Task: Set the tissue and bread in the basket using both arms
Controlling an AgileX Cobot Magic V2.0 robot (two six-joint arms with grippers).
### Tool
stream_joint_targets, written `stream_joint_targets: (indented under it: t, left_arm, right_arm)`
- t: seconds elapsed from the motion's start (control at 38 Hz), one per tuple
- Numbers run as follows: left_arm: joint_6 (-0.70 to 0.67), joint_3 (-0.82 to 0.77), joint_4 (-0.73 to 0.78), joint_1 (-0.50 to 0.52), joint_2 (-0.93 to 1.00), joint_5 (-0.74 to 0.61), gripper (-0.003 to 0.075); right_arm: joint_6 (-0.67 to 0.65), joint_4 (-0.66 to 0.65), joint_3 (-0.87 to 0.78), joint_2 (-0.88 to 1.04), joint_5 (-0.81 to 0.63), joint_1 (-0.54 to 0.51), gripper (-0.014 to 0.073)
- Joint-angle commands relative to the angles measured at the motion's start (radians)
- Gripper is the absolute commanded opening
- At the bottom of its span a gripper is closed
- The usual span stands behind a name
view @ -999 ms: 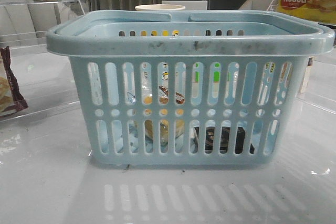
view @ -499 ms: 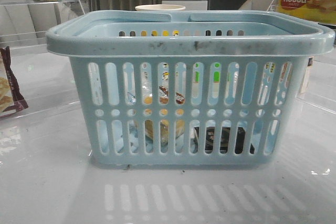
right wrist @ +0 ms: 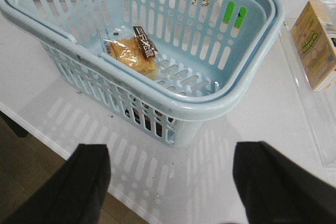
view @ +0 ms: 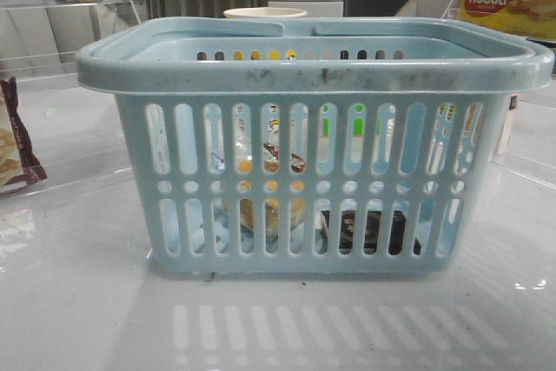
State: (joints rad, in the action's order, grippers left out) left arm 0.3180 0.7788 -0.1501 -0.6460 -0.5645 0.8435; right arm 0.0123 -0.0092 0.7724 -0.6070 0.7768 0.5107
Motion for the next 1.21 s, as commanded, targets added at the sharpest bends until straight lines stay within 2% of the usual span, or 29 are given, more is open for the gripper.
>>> stream_joint_targets:
  t: [0.0, 0.47, 0.55, 0.76, 0.89, 1.0, 1.18]
  left_arm:
    - [-0.008, 0.005, -0.012, -0.007, 0.000, -0.105, 0.0456]
    - [-0.008, -0.008, -0.012, -0.007, -0.010, -0.139, 0.0455]
    - [-0.008, -0.008, -0.012, -0.007, -0.010, -0.139, 0.0455]
    - [-0.008, -0.008, -0.012, -0.007, -0.010, -0.139, 0.0455]
    - [-0.008, -0.008, -0.012, -0.007, -0.010, -0.139, 0.0452]
    - [-0.008, -0.008, -0.012, -0.007, -0.010, -0.139, 0.0423]
    - [-0.008, -0.008, -0.012, -0.007, -0.010, -0.139, 0.0267]
  right_arm:
    - [0.012, -0.014, 0.026, -0.001, -0.069, 0.000, 0.0591]
    - [0.013, -0.054, 0.026, -0.001, -0.052, 0.000, 0.0575]
    - [0.013, -0.054, 0.026, -0.001, -0.044, 0.000, 0.0514]
    - [0.013, -0.054, 0.026, -0.001, -0.020, 0.000, 0.0239]
    - [0.013, -0.054, 0.026, -0.001, -0.020, 0.000, 0.0115]
    - [0.013, -0.054, 0.026, -0.001, -0.020, 0.000, 0.0057]
    - [0.013, -0.054, 0.026, -0.001, -0.027, 0.000, 0.0055]
